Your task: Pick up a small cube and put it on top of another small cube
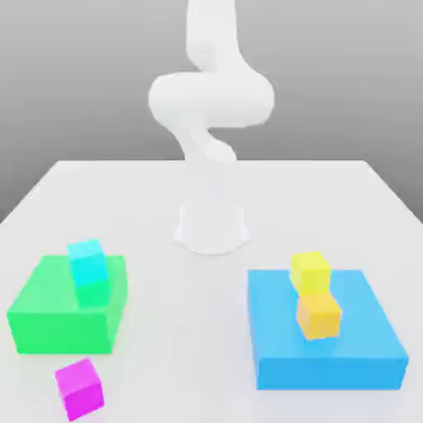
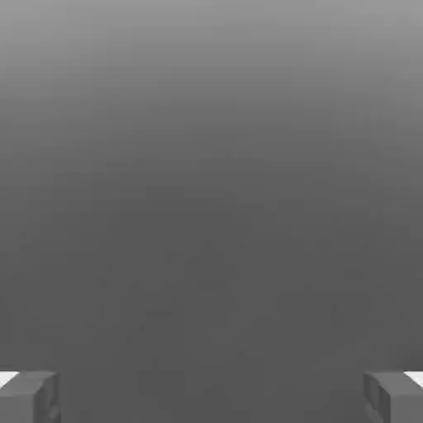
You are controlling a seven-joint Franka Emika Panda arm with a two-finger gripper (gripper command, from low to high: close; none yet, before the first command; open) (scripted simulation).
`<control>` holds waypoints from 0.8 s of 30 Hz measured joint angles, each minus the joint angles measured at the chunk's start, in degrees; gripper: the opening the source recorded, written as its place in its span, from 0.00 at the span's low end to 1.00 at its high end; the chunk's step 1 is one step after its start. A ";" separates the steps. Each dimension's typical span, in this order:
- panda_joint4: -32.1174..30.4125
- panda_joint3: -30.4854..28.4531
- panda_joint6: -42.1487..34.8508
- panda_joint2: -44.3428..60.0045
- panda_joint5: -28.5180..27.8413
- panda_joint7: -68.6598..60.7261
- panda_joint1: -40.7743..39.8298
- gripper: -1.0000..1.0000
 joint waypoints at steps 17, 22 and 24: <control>-3.01 -18.58 10.57 35.72 14.90 -40.72 7.62 0.50; -3.96 -19.31 13.88 45.77 17.79 -51.56 5.03 0.50; -4.42 -19.41 15.42 49.49 17.86 -55.13 3.98 0.50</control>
